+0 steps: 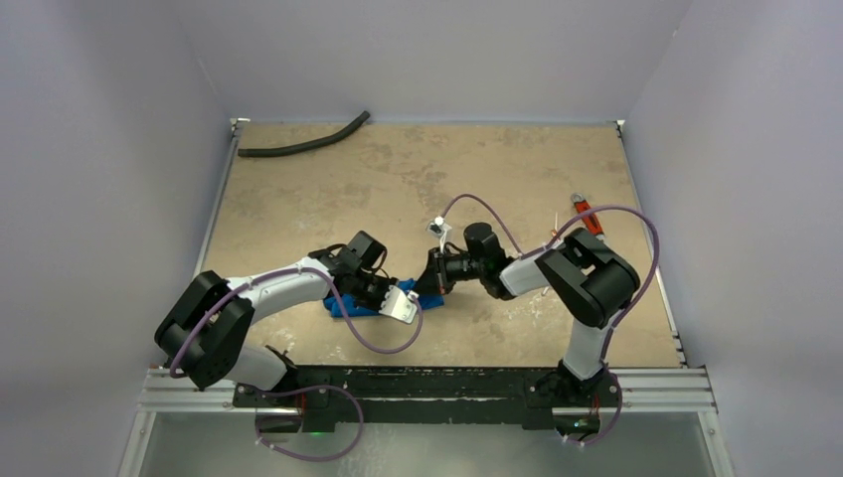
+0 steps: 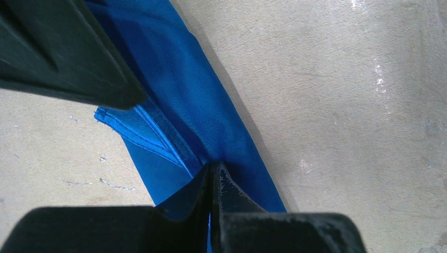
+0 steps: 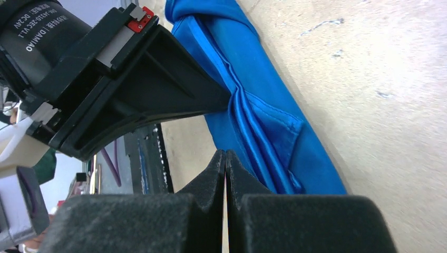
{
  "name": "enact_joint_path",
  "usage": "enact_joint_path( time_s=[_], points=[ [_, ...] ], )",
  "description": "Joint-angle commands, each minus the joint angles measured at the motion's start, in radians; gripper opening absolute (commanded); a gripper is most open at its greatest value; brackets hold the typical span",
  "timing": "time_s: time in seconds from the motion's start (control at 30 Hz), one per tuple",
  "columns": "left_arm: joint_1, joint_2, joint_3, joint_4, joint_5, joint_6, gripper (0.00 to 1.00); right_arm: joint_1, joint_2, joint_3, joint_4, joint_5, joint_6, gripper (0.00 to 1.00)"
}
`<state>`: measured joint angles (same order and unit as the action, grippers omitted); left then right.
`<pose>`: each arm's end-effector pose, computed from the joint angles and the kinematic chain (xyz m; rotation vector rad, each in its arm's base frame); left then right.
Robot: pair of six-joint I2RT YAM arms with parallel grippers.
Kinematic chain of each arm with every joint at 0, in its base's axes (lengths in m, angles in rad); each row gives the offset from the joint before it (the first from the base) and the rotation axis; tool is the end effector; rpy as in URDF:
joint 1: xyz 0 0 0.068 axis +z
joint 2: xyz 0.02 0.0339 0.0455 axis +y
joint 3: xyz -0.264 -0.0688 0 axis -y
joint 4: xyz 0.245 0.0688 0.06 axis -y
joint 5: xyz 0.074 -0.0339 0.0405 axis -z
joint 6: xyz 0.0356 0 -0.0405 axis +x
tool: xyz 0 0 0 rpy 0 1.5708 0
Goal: Fold the napkin into a case and place the utensils inside
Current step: Smooth out the smaller rectangle-folded napkin at the center of the board.
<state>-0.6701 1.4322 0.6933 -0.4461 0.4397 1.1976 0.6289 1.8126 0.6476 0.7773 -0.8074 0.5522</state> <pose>0.1826 -0.1640 0.1559 2.1795 1.4698 -0.4328 0.2488 0.2128 0.1311 -0.6776 2.0599 1.5193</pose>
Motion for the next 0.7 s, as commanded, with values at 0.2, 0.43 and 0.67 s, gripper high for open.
enact_joint_path(
  time_s=[0.2, 0.43, 0.67],
  points=[
    [-0.002, -0.01, -0.019, -0.067, -0.018, 0.006, 0.0, 0.012, 0.154, -0.054, 0.216, 0.07, 0.085, 0.0],
    [-0.003, -0.02, -0.03, -0.064, -0.02, 0.008, 0.0, -0.02, 0.223, -0.112, 0.291, 0.071, 0.088, 0.0],
    [-0.002, -0.03, -0.034, -0.065, -0.021, 0.0, 0.0, -0.025, 0.105, -0.107, 0.246, 0.064, 0.073, 0.0]
  ],
)
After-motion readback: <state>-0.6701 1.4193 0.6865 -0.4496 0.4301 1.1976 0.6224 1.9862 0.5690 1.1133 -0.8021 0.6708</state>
